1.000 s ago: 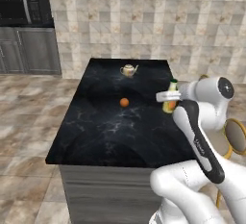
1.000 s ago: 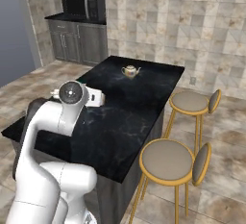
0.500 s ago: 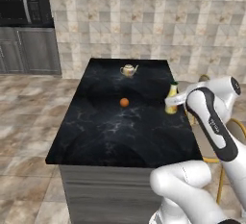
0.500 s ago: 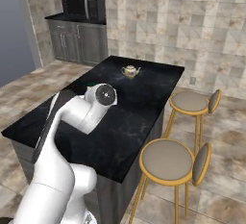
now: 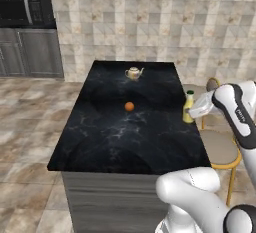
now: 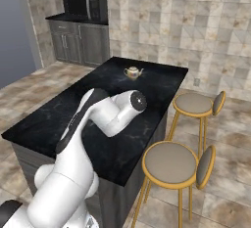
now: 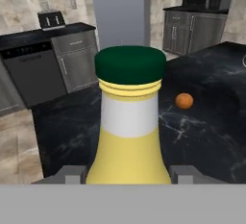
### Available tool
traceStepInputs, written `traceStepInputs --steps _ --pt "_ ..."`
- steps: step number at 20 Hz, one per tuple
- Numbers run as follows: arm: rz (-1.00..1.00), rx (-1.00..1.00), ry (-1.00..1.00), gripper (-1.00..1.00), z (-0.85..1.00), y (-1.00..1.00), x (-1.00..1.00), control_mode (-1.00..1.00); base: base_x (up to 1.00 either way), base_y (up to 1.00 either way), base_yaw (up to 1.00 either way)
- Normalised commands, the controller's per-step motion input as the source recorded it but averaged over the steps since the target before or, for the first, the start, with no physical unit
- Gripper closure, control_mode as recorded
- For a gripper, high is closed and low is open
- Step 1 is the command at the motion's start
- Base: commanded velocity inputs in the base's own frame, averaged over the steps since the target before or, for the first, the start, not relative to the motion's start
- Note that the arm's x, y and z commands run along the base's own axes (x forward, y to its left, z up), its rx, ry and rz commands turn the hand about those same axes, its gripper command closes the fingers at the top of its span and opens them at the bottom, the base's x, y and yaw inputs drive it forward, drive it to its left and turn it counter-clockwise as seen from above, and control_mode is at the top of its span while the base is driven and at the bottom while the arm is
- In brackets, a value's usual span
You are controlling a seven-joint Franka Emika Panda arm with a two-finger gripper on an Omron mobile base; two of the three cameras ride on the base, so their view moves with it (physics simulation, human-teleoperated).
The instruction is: Move the ketchup and mustard from the cabinet to the dining counter.
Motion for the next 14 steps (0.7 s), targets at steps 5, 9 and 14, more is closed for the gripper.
traceStepInputs --steps 5,9,14 --pt "0.08 0.00 -0.01 1.00 -0.29 -0.18 0.01 -1.00 0.00 0.00 0.00" --pt "0.05 0.00 0.00 1.00 -0.29 0.00 0.18 -1.00 0.00 0.00 0.00" --pt "0.09 0.06 0.00 1.00 -0.33 0.03 0.40 -1.00 0.00 0.00 0.00"
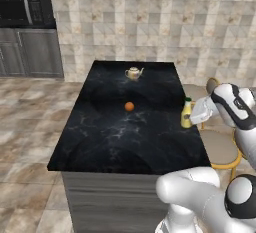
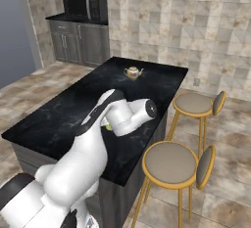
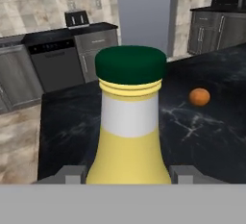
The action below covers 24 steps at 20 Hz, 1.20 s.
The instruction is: Move the ketchup and mustard from the cabinet to the dining counter.
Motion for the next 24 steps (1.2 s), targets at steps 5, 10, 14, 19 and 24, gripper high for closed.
traceStepInputs --steps 5,10,14,19,24 --pt "0.11 0.07 -0.02 1.00 -0.32 0.00 0.36 -1.00 0.00 0.00 0.00" --pt "0.09 0.05 -0.03 1.00 -0.32 0.00 0.31 -1.00 0.00 0.00 0.00" --pt "0.10 0.03 -0.01 1.00 -0.27 0.00 0.26 -1.00 0.00 0.00 0.00" --pt "0.07 0.00 0.00 1.00 -0.21 0.00 0.18 -1.00 0.00 0.00 0.00" --pt "0.04 0.00 0.00 1.00 -0.21 0.00 0.14 -1.00 0.00 0.00 0.00"
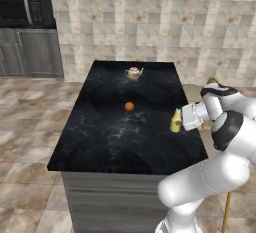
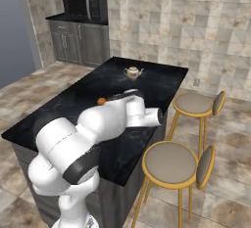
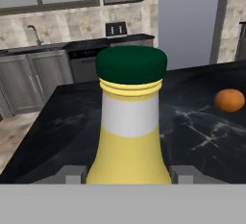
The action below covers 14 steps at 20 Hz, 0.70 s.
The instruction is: Move the ketchup and mustard from the cabinet to the dining counter.
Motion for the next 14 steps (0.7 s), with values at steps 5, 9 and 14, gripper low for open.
traceStepInputs --steps 5,9,14 --pt "0.03 0.00 -0.01 1.00 -0.24 0.00 0.09 -1.00 0.00 0.00 0.00" --pt "0.04 0.00 -0.02 1.00 -0.29 0.01 0.05 -1.00 0.00 0.00 0.00" --pt "0.04 0.00 0.00 1.00 -0.17 0.04 0.10 -1.00 0.00 0.00 0.00"
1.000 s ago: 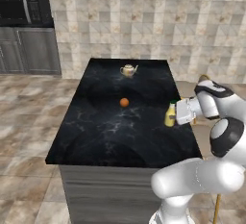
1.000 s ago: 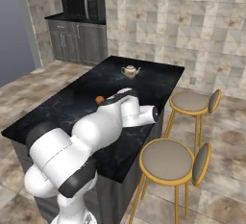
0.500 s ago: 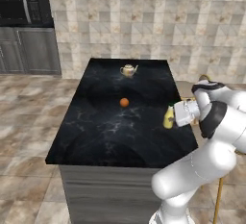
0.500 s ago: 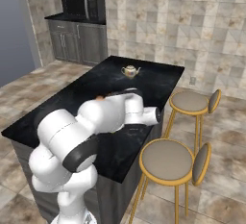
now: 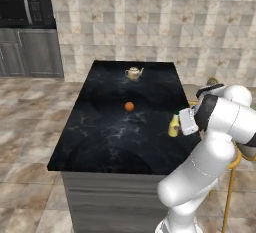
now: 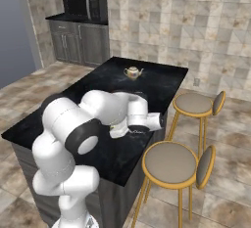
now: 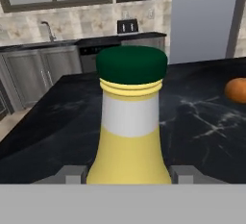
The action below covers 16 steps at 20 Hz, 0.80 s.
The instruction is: Move the ketchup and mustard from the cabinet to the dining counter.
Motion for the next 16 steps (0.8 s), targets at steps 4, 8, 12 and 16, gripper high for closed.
traceStepInputs --steps 4,8,12,16 --pt "0.04 0.00 -0.02 1.00 -0.17 0.02 0.07 -1.00 0.00 0.00 0.00" --pt "0.05 0.00 -0.03 1.00 -0.17 0.00 0.02 -1.00 0.00 0.00 0.00" --pt "0.05 0.00 -0.03 1.00 -0.19 0.00 0.02 -1.00 0.00 0.00 0.00" --pt "0.04 0.00 -0.04 1.00 -0.17 0.00 0.01 -1.00 0.00 0.00 0.00"
